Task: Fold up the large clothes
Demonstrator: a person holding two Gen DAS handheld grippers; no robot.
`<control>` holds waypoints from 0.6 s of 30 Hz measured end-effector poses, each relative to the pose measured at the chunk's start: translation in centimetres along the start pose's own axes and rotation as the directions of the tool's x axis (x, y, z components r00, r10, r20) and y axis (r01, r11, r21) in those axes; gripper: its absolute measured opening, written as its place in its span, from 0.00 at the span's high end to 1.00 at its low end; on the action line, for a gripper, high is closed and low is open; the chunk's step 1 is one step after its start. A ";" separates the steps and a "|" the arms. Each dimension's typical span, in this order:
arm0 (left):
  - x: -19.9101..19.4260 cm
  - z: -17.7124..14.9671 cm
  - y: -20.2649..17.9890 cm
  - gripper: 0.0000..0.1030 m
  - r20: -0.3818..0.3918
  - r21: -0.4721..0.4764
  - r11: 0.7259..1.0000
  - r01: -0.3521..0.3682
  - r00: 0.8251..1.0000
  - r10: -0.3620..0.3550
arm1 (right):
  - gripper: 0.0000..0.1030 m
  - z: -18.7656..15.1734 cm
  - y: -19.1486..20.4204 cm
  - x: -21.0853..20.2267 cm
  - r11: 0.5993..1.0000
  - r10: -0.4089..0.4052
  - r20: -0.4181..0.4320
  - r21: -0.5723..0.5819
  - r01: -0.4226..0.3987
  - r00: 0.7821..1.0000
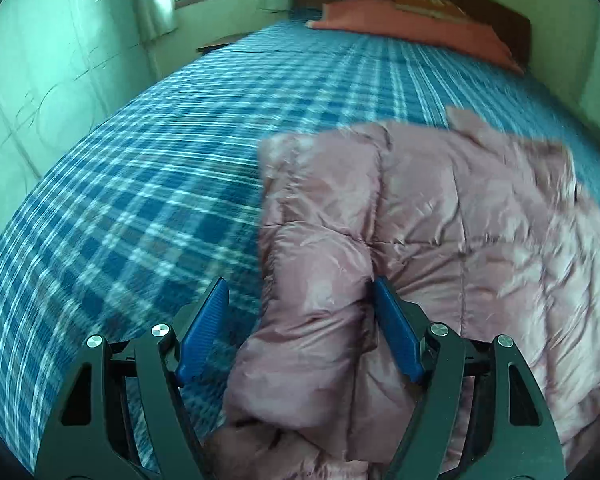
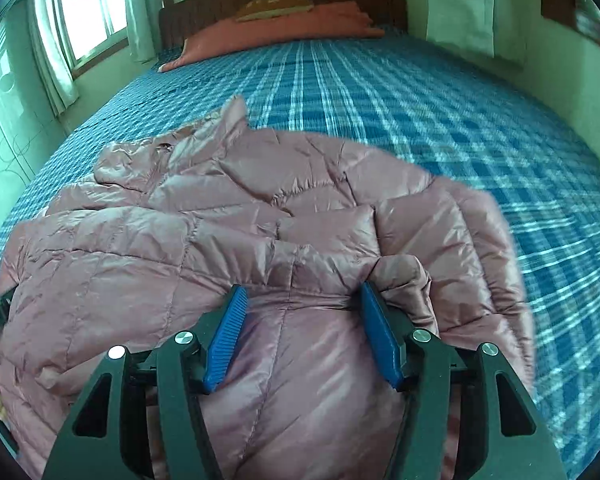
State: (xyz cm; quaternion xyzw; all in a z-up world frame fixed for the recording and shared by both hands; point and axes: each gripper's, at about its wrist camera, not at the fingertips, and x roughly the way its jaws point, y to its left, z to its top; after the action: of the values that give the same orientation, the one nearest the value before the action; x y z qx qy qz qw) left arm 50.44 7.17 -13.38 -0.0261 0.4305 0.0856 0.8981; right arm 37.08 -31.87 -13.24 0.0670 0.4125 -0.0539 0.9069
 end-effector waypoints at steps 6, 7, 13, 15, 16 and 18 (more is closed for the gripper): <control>0.6 -1.0 0.7 0.26 -0.030 0.003 1.000 -0.002 1.000 0.002 | 0.41 -2.9 0.0 0.2 0.997 -0.037 -0.003 -0.066 0.037 0.999; 0.9 -1.1 0.7 0.24 -0.030 -0.004 1.000 0.003 1.000 -0.003 | 0.41 -2.6 0.1 0.0 0.997 -0.038 -0.005 -0.065 0.038 0.999; -2.7 -1.8 3.0 0.23 -0.014 -0.009 0.999 0.045 0.999 -0.045 | 0.39 -3.5 -2.5 -5.5 0.997 0.069 -0.004 0.026 -0.069 0.998; -4.5 -3.1 4.9 0.23 -0.004 -0.013 0.998 0.062 0.998 -0.062 | 0.35 -5.4 -4.7 -7.3 0.994 0.092 -0.030 0.070 -0.090 0.995; -5.5 -4.0 5.8 0.23 -0.007 -0.023 0.997 0.080 0.997 -0.081 | 0.35 -6.4 -5.9 -8.2 0.990 0.099 -0.043 0.100 -0.094 0.994; -6.8 -5.9 7.8 0.23 -0.025 -0.051 0.994 0.098 0.995 -0.099 | 0.35 -9.1 -8.8 -9.9 0.983 0.098 -0.078 0.162 -0.084 0.992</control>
State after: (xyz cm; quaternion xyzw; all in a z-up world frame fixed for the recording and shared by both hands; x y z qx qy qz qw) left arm 40.37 13.24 -11.63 -0.0708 0.4386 0.0514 0.8944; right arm 22.48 -38.66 -12.33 0.1597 0.4420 -0.0419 0.8817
